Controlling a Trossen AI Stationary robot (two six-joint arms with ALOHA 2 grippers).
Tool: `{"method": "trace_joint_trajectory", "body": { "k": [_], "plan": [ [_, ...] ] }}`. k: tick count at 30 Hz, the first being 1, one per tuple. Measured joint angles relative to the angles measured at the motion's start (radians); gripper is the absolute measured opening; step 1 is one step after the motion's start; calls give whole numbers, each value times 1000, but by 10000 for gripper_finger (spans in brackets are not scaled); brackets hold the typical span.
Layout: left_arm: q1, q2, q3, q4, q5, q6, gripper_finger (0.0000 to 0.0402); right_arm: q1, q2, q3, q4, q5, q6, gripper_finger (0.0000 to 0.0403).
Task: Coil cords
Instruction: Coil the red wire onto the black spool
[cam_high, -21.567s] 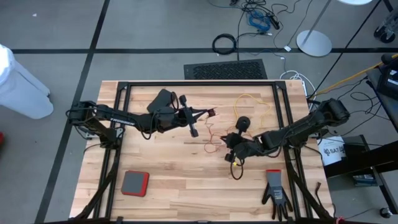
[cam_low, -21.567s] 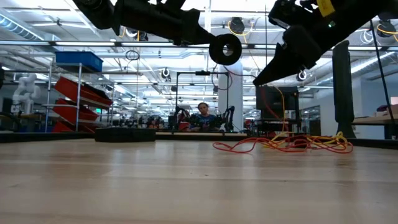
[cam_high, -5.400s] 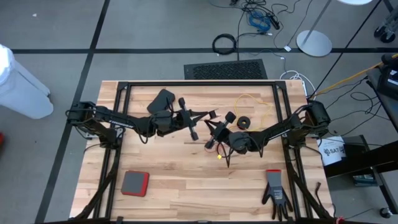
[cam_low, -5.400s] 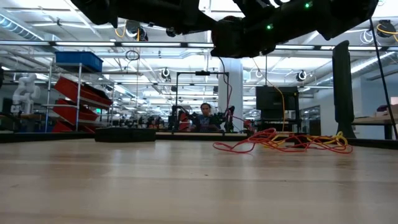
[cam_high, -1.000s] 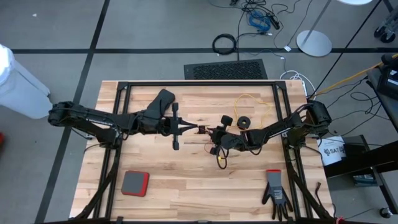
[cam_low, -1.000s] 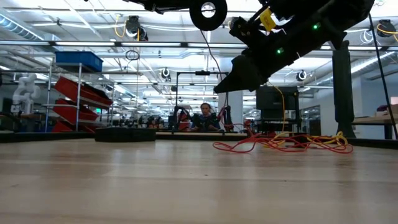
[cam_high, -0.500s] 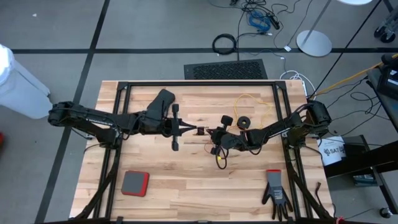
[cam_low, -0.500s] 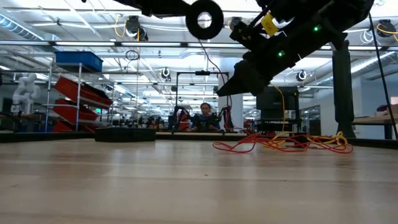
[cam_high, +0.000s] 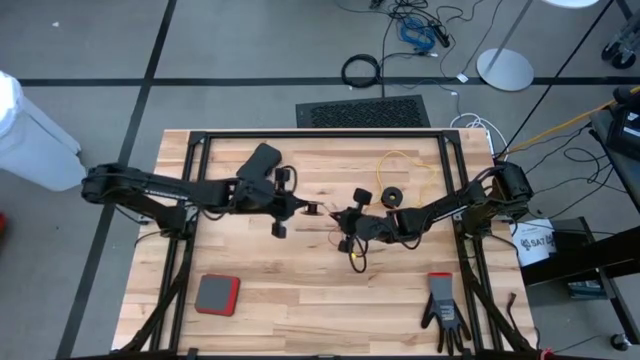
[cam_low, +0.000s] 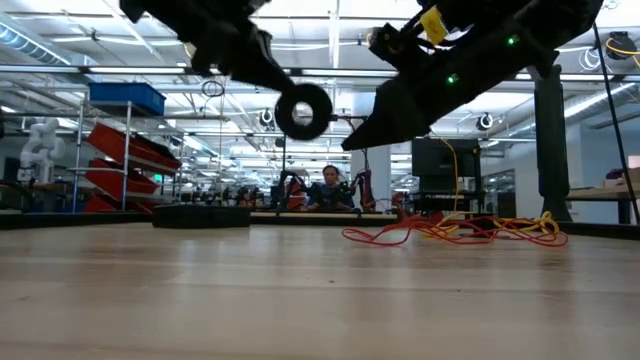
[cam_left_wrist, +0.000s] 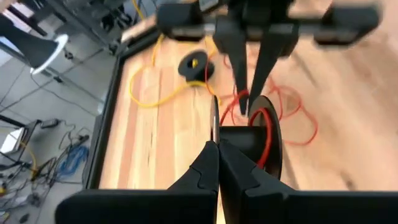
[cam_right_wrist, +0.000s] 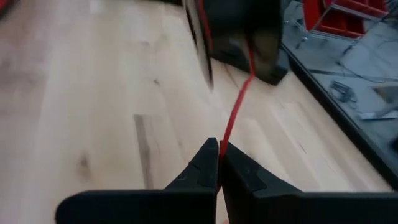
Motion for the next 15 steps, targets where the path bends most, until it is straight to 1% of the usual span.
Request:
{"method": "trace_joint_trajectory", "body": {
  "k": [2,3,6,10,12,15],
  "plan": [
    [6,43,0,23,-6,22,0,-7,-4,0,22,-20,16,0],
    [8,68,0,44,-27,32,0,-12,-4,2,35,-34,23,0],
    [11,144,0,141,-164,56,0,-27,-4,15,35,-85,46,0],
    [11,227,0,320,-290,100,0,-41,-6,25,47,-103,82,0],
    [10,258,0,410,-325,120,0,-48,-6,24,48,-100,90,0],
    [10,299,0,511,-350,121,0,-55,-6,24,71,-86,97,0]
  ]
}}
